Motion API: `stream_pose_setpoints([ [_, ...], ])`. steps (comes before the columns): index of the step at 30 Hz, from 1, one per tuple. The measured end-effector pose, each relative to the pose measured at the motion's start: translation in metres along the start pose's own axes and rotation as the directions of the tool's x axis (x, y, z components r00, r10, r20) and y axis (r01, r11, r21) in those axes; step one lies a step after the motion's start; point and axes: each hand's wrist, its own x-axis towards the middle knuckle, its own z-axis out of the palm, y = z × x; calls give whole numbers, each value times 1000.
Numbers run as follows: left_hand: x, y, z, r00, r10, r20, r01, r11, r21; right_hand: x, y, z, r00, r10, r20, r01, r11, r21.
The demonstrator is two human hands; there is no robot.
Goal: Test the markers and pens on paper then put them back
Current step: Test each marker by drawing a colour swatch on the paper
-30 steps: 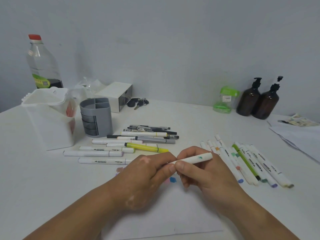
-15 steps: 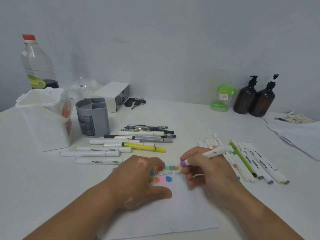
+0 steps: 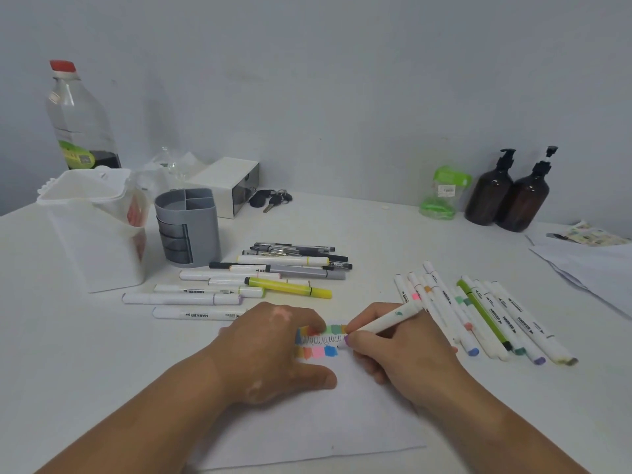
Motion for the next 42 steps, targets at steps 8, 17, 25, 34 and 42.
stream_pose_setpoints([
  [8, 3, -2, 3, 1000, -2, -5, 2, 1000, 2, 0, -3, -1, 1000, -7, 27, 11, 992, -128],
  [17, 4, -3, 4, 1000, -5, -6, 5, 1000, 8, -2, -4, -2, 999, -7, 32, 11, 992, -130],
  [25, 3, -3, 4, 1000, -5, -11, 5, 1000, -4, -1, -5, -2, 1000, 17, 21, -14, 990, -140],
  [34, 1, 0, 1, 1000, -8, -6, 8, 1000, -5, -1, -4, -2, 1000, 8, 5, -7, 992, -125],
  [42, 1, 1, 1, 1000, -16, -1, 16, 1000, -6, 1, -2, -2, 999, 30, -17, -32, 990, -137],
])
